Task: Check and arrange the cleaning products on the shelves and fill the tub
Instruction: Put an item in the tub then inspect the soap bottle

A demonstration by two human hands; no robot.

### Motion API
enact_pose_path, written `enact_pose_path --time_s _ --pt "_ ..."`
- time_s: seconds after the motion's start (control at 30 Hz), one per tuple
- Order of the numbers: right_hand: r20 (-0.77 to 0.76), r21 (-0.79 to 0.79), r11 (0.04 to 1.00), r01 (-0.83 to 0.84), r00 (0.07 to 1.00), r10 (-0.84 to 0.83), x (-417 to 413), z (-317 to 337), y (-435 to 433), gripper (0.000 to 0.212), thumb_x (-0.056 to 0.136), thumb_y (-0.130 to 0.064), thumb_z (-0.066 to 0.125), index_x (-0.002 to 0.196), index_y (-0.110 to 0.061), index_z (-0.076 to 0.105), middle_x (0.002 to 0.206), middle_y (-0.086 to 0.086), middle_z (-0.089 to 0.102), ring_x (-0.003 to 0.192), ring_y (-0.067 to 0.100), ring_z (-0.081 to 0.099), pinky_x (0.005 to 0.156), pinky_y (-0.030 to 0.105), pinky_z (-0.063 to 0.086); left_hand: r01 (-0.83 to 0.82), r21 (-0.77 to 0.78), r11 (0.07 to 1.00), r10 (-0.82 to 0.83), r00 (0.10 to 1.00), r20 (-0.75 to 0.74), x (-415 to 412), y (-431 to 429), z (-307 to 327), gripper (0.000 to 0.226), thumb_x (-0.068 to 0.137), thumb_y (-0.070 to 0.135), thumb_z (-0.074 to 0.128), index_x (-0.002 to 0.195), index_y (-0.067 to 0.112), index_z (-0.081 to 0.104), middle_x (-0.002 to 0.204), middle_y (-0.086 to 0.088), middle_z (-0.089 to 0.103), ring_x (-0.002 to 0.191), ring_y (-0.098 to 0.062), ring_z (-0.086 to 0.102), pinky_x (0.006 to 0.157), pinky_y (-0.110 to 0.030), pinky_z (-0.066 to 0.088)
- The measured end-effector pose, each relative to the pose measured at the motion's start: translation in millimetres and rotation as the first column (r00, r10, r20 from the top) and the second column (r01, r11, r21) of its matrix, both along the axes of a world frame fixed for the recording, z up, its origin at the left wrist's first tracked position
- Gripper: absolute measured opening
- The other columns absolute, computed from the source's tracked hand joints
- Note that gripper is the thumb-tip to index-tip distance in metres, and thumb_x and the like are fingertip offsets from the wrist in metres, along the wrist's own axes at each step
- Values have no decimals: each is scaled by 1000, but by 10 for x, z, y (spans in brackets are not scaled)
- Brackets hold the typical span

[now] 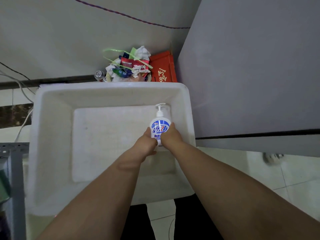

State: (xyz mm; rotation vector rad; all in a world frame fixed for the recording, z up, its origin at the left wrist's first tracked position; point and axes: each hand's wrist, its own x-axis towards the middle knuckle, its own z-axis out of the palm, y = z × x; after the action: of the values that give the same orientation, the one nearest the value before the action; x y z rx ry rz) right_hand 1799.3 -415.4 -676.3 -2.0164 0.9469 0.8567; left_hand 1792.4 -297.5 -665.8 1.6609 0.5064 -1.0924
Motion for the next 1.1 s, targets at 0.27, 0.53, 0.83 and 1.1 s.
enact_pose_path --time_s 0.27,0.53,0.83,1.1 --pt "183 -9 979 -202 963 200 -737 1171 124 45 95 -12 50 140 -14 54 135 14 60 120 30 59 101 35 48 537 325 779 -626 705 334 -342 211 1021 59 102 18 47 158 21 30 156 -8 43 139 -23 43 99 -24 34" --pt "359 -226 907 -355 835 417 -1560 2734 121 53 97 -16 56 149 -10 48 146 13 53 135 28 45 111 36 38 560 591 580 -805 284 521 -902 606 2329 58 96 31 50 150 14 45 144 -8 54 129 -32 50 102 -43 47" --pt "439 -499 646 -578 474 764 -1600 3462 216 55 96 -23 54 150 -11 46 150 8 50 142 28 38 118 45 33 284 806 519 -855 143 499 -1319 1012 3104 66 88 45 37 138 8 59 129 -13 65 119 -37 60 96 -49 54" --pt "522 -581 318 -749 -43 852 -1712 3767 814 53 97 -24 56 148 -12 49 147 6 54 141 26 42 118 42 33 -110 846 522 -729 459 509 -2416 1507 3703 59 89 40 42 131 5 63 120 -14 68 109 -36 64 92 -47 54"
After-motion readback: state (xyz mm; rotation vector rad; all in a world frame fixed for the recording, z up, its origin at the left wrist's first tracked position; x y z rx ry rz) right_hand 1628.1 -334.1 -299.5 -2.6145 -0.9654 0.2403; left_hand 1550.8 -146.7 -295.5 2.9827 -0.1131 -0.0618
